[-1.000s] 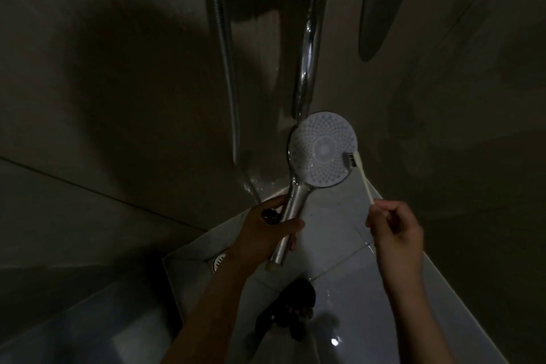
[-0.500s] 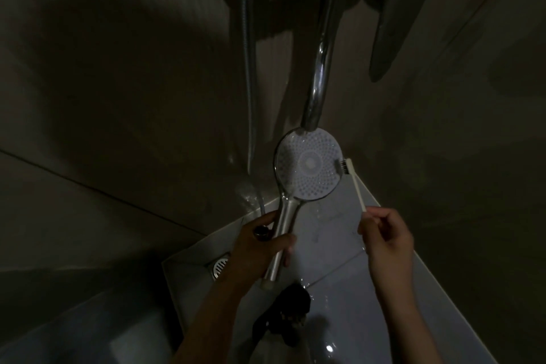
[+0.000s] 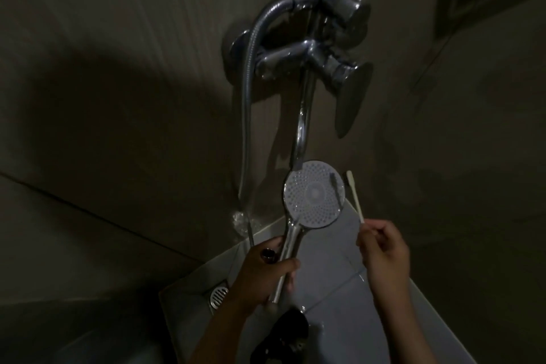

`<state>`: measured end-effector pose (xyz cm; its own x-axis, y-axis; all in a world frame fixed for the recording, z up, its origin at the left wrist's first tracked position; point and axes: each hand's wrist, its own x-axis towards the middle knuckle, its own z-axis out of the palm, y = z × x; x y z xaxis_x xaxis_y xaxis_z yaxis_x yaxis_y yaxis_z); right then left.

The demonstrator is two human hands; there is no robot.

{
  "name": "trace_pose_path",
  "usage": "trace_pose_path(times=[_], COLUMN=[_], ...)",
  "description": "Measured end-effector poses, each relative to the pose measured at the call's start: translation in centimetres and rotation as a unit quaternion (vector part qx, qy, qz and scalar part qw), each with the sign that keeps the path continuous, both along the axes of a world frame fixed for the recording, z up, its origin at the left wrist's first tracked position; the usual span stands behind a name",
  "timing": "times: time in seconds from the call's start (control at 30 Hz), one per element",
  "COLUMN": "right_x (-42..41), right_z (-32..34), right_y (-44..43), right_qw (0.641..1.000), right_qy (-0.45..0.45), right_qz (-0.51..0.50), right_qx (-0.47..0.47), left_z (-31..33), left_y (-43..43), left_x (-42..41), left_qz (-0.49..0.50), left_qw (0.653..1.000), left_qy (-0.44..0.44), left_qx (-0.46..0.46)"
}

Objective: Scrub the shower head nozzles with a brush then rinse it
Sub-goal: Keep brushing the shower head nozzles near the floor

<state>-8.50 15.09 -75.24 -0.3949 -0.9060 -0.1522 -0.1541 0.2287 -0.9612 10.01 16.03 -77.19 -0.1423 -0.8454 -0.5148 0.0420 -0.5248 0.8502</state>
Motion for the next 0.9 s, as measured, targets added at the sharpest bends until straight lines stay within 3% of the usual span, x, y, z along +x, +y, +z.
trace_pose_path(times=[0.43, 0.67, 0.9], right_x=[-2.4, -1.3, 1.5], right_z=[4.7, 9.6, 12.6], right_y=[0.5, -1.0, -4.2], right_qw=[1.000, 0.987, 0.955], right_qy=[-0.009, -0.134, -0.283], right_qz=[0.005, 0.037, 0.057], right_qx=[-0.014, -0.077, -0.062], left_z=[1.9, 4.9, 8.6], left_y=[0.5, 0.1, -1.6], left_x=[-3.1, -5.1, -6.6], left_qz=[0.003, -0.032, -0.055], left_qw=[0.999, 0.999, 0.998], left_qy=[0.025, 0.010, -0.025], left_qx=[0.044, 0.002, 0.005])
